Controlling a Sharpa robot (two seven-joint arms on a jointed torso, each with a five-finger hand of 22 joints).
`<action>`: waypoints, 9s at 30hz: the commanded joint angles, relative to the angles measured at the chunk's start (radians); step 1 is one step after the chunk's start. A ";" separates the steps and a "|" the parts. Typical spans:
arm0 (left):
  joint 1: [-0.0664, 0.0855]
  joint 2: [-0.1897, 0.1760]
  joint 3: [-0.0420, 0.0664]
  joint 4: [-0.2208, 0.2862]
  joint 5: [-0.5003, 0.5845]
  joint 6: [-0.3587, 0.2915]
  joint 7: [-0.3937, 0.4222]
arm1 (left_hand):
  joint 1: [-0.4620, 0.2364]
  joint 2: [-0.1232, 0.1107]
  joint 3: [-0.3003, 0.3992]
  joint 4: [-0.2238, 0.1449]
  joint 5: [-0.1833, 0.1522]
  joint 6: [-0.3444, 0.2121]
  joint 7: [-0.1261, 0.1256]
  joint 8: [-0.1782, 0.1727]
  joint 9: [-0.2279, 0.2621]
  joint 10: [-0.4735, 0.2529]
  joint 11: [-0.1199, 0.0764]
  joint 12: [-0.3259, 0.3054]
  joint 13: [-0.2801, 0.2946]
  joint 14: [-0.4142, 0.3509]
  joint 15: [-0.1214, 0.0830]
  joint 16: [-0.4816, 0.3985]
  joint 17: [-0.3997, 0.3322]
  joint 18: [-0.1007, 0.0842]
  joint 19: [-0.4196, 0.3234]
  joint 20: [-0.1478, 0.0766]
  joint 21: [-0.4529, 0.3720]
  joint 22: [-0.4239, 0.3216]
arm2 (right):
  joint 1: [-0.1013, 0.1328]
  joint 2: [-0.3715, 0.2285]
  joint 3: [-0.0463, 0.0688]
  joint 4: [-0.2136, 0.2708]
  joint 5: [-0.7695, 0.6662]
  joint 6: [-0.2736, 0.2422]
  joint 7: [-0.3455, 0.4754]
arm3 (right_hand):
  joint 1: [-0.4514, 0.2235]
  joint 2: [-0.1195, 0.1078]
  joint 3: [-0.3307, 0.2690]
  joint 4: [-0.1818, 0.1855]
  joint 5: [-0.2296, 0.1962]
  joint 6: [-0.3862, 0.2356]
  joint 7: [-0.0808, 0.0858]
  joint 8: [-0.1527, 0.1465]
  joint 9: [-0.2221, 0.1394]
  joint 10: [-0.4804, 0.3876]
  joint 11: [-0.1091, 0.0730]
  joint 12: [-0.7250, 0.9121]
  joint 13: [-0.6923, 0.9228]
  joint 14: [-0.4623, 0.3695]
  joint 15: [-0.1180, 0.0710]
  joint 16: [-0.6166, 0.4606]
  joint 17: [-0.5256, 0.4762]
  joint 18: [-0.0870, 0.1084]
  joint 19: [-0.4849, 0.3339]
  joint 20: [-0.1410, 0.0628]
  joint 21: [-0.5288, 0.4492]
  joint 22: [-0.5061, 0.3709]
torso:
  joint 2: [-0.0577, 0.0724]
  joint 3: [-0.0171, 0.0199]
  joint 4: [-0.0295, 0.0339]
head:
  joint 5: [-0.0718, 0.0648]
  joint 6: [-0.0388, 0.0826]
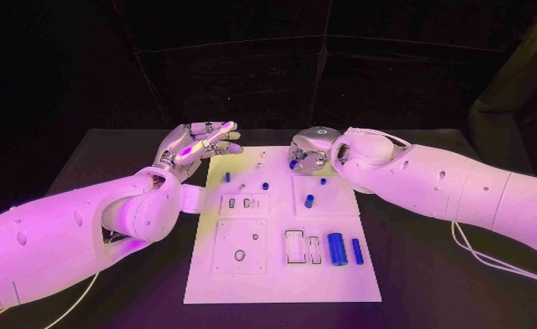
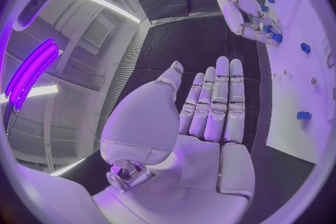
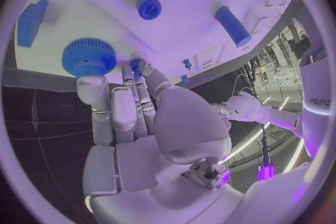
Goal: Assemble the parts on the task board
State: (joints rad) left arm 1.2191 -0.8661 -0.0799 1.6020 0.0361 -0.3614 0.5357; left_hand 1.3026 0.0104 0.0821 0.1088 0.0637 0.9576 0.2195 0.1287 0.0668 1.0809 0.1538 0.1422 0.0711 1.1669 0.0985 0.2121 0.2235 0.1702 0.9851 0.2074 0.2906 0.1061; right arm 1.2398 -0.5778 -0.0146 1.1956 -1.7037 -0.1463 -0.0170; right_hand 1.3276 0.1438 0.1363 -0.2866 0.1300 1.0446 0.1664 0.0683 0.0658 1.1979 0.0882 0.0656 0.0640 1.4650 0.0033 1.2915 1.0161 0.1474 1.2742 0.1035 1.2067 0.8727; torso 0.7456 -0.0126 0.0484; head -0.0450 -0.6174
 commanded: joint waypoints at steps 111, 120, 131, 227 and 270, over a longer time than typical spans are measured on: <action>0.002 -0.002 0.000 -0.023 -0.007 0.069 -0.021 | -0.002 0.017 0.004 -0.011 -0.004 -0.006 0.004 -0.004 -0.001 -0.009 0.007 -0.009 -0.002 -0.003 0.007 -0.010 0.007 0.013 0.002 0.008 -0.011 -0.006 | 0.024 -0.152 0.022 0.108 0.328 -0.023 -0.235 | -0.051 -0.206 -0.187 0.429 0.103 -0.170 -0.002 0.027 0.004 0.072 -0.015 1.013 0.929 0.057 -0.010 0.182 0.270 -0.061 0.103 -0.006 0.164 0.244 | 0.030 -0.0012 -0.0177 | 0.013 0.013; 0.002 0.002 0.000 -0.033 -0.007 0.072 -0.024 | -0.002 0.017 0.004 -0.012 -0.004 -0.007 0.005 -0.005 -0.001 -0.010 0.008 -0.010 -0.002 -0.003 0.007 -0.011 0.008 0.013 0.001 0.009 -0.012 -0.006 | 0.024 -0.125 0.022 0.079 0.298 0.007 -0.236 | -0.011 -0.193 -0.194 0.428 0.099 -0.171 -0.001 0.035 0.005 0.126 -0.013 1.135 1.068 0.063 -0.007 0.200 0.313 -0.065 0.110 -0.003 0.178 0.269 | 0.030 -0.0025 -0.0188 | 0.014 0.007; 0.002 0.004 -0.001 -0.036 -0.007 0.073 -0.025 | -0.002 0.017 0.004 -0.012 -0.004 -0.007 0.005 -0.005 -0.001 -0.010 0.008 -0.010 -0.002 -0.003 0.007 -0.011 0.008 0.013 0.001 0.009 -0.012 -0.006 | 0.024 -0.108 0.022 0.067 0.270 0.009 -0.235 | 0.017 -0.178 -0.194 0.416 0.096 -0.162 -0.002 0.044 0.005 0.161 -0.013 1.207 1.153 0.067 -0.007 0.210 0.340 -0.068 0.116 -0.002 0.189 0.289 | 0.030 -0.0023 -0.0186 | 0.014 0.005; 0.002 0.020 -0.002 -0.062 -0.007 0.081 -0.036 | -0.001 0.022 0.008 -0.016 -0.004 -0.010 0.006 -0.006 -0.001 -0.014 0.009 -0.012 -0.003 -0.004 0.008 -0.015 0.011 0.013 0.002 0.010 -0.015 -0.008 | -0.013 0.155 0.016 0.035 -0.055 -0.074 -0.209 | -0.091 -0.198 -0.093 0.431 0.059 -0.079 -0.015 0.027 0.002 0.253 -0.023 1.343 1.333 0.080 -0.013 0.237 0.419 -0.085 0.153 -0.008 0.237 0.384 | 0.031 -0.0016 -0.0203 | 0.040 -0.010; 0.002 0.013 -0.002 -0.066 -0.007 0.082 -0.039 | -0.001 0.025 0.009 -0.018 -0.004 -0.011 0.006 -0.006 -0.001 -0.015 0.009 -0.013 -0.003 -0.003 0.008 -0.017 0.013 0.013 0.002 0.010 -0.016 -0.009 | -0.013 0.091 0.016 0.070 0.031 -0.225 -0.192 | -0.215 -0.128 -0.248 0.558 0.198 -0.111 0.000 0.000 0.003 0.253 -0.007 1.342 1.346 0.085 0.001 0.248 0.455 -0.089 0.162 0.007 0.250 0.411 | 0.031 0.0006 -0.0230 | 0.034 -0.006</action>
State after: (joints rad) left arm 1.2196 -0.8517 -0.0822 1.5345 0.0348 -0.2913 0.4930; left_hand 1.3029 0.0264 0.0903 0.0950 0.0637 0.9540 0.2230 0.1280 0.0670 1.0737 0.1609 0.1348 0.0696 1.1633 0.1021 0.2005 0.2359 0.1696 0.9870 0.2094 0.2789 0.0982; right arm 1.2250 -0.4797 0.0013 1.2564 -1.6892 -0.2702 -0.2393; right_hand 1.1065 0.0164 -0.1074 0.2717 0.3216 0.9309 0.1669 0.0688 0.0681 1.4452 0.0789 1.4018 1.3093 1.4668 0.0020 1.5355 1.3077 0.0697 1.4349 0.1071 1.4551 1.2826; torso 0.7767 -0.0130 0.0275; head -0.0109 -0.6247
